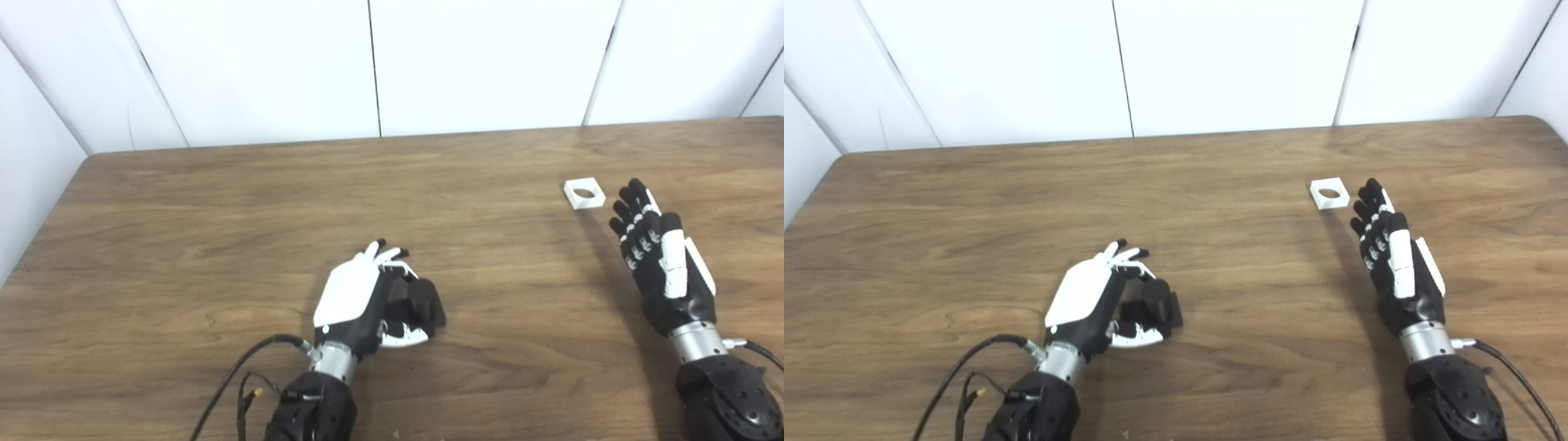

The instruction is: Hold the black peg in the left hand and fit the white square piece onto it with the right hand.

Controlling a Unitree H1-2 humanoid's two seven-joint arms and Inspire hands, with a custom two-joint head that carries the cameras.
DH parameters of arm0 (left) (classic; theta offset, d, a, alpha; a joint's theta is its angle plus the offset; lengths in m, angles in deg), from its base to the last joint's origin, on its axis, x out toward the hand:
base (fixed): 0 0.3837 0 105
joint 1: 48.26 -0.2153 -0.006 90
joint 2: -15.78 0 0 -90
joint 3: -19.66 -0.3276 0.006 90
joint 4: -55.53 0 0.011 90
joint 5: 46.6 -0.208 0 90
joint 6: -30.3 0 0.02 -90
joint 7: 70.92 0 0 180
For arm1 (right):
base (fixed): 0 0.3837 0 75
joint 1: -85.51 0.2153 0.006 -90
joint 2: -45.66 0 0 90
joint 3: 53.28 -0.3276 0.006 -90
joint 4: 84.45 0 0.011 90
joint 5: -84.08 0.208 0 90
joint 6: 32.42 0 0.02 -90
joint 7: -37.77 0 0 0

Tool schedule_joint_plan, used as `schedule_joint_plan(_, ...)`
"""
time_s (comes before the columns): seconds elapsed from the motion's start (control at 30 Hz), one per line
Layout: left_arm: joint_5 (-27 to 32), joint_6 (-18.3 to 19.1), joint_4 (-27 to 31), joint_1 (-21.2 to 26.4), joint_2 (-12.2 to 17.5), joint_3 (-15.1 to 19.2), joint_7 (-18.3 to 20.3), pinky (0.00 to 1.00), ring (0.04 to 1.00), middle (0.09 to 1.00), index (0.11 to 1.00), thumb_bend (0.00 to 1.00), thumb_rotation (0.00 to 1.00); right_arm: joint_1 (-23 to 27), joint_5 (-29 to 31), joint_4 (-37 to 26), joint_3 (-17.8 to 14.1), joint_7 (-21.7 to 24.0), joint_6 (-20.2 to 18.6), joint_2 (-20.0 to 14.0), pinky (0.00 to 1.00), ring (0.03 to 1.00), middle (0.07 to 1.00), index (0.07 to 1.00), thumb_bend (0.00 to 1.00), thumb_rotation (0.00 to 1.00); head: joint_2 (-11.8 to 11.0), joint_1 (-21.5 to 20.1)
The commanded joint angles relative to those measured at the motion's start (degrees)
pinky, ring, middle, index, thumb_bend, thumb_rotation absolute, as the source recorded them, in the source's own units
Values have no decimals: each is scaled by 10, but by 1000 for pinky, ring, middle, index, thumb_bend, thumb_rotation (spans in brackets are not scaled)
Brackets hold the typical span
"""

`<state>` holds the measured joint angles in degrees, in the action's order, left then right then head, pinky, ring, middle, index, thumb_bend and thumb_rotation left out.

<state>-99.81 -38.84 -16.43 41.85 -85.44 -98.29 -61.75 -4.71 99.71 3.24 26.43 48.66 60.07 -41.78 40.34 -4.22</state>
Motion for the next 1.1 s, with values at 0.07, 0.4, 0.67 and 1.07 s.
schedule_joint_plan(0.07,16,2,23,-12,-3,-5,35,989,1000,897,489,515,64,-33,7,22,13,1,-4,25,1000,1000,1000,1000,622,998,2,-1)
schedule_joint_plan(0.4,22,-2,26,-27,1,1,43,994,1000,901,487,515,63,-31,12,19,11,8,-11,18,1000,1000,1000,1000,619,996,6,2)
schedule_joint_plan(0.67,20,0,23,-32,1,2,39,1000,1000,905,488,515,62,-28,9,15,11,7,-18,15,1000,1000,1000,1000,619,1000,8,2)
schedule_joint_plan(1.07,4,5,18,-31,-3,-4,44,1000,1000,908,489,514,64,-4,0,-4,8,-2,-38,1,1000,1000,1000,1000,616,1000,8,0)
